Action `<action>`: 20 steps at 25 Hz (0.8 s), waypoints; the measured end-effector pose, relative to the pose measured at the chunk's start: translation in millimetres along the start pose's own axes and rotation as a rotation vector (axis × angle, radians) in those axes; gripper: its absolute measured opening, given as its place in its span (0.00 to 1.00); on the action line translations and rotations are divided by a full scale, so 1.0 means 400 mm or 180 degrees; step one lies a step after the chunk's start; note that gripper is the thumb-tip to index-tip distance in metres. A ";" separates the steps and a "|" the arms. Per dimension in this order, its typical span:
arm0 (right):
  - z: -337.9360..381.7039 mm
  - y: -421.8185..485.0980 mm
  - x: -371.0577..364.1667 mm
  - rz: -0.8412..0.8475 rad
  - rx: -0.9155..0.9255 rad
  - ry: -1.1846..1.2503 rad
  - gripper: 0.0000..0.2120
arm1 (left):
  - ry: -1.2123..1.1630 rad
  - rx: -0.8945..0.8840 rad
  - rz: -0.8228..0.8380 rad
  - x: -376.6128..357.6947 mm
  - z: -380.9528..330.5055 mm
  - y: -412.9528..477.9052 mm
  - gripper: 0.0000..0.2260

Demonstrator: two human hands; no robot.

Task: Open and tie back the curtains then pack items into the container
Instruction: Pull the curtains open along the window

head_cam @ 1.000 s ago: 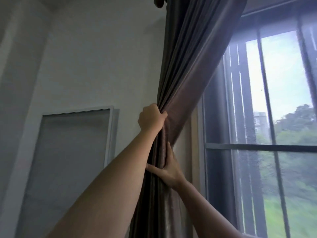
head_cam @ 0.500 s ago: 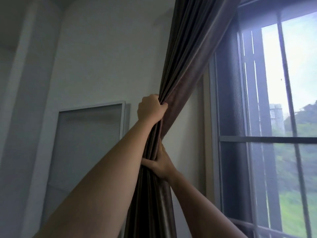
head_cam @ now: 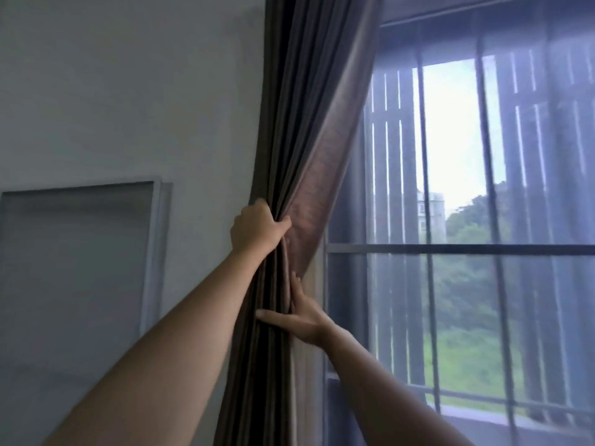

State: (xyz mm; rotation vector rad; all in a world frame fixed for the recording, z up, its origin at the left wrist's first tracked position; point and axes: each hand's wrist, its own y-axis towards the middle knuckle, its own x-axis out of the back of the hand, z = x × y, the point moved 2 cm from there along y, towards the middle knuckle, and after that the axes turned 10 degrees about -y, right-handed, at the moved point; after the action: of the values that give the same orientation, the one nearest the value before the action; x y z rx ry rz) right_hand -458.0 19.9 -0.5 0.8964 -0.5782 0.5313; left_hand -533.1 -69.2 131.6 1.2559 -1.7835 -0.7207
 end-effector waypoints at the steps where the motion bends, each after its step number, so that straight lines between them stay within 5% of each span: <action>1: -0.011 -0.039 0.045 -0.0013 -0.0047 -0.0036 0.64 | -0.0048 0.0175 0.0069 -0.016 -0.029 -0.021 0.32; 5: 0.000 -0.129 0.169 -0.0383 -0.0073 -0.0265 0.63 | -0.0075 0.0002 -0.0222 -0.027 -0.113 -0.057 0.53; 10: -0.059 -0.319 0.380 -0.0730 -0.0194 -0.0575 0.57 | -0.0475 -0.0921 -0.0658 -0.053 -0.378 -0.176 0.41; 20: -0.225 -0.834 0.794 -0.2166 -0.1147 -0.2280 0.53 | -0.1256 -0.1105 0.0041 -0.238 -0.777 -0.497 0.32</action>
State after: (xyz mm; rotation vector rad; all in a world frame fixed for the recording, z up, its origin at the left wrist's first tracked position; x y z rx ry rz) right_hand 9.1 -19.2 -22.7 0.8584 -0.9181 -0.5270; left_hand -154.2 -45.9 97.1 0.9112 -1.8639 -1.2788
